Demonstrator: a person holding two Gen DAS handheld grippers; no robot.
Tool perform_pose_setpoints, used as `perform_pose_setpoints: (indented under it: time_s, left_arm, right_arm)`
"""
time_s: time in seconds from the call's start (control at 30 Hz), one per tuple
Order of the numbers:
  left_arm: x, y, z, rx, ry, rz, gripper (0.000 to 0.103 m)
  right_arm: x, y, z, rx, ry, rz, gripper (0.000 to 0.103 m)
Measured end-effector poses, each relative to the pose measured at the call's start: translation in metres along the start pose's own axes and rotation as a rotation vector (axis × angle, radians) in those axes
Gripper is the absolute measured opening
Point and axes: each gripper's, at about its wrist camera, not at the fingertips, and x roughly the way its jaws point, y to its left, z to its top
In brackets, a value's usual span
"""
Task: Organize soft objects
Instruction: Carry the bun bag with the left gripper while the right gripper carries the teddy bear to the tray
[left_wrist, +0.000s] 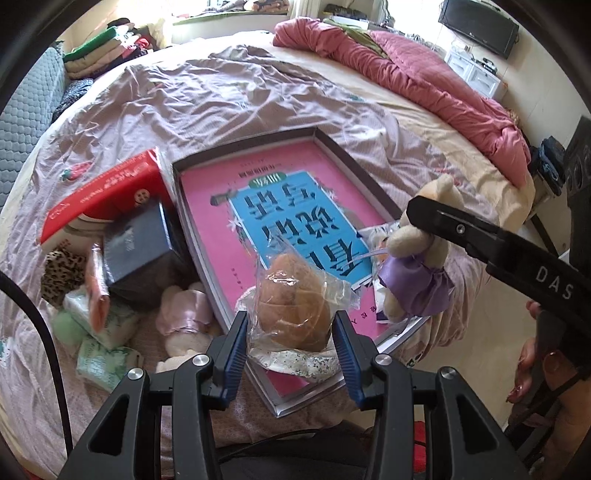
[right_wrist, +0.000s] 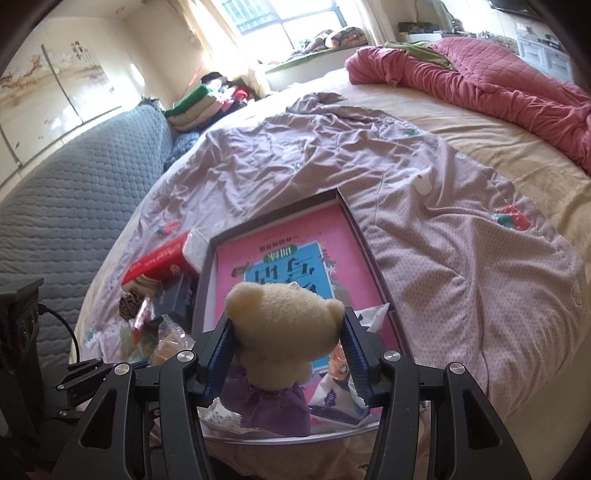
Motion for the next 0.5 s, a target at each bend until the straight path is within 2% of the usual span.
perform_pose_setpoints:
  time_s: [0.5]
  left_arm:
    - [0.036,-0.001,-0.004,0.011,0.068,-0.021,0.045]
  right_arm:
    - [0.038,0.007,-0.012,-0.065,0.123,-0.036,0.056]
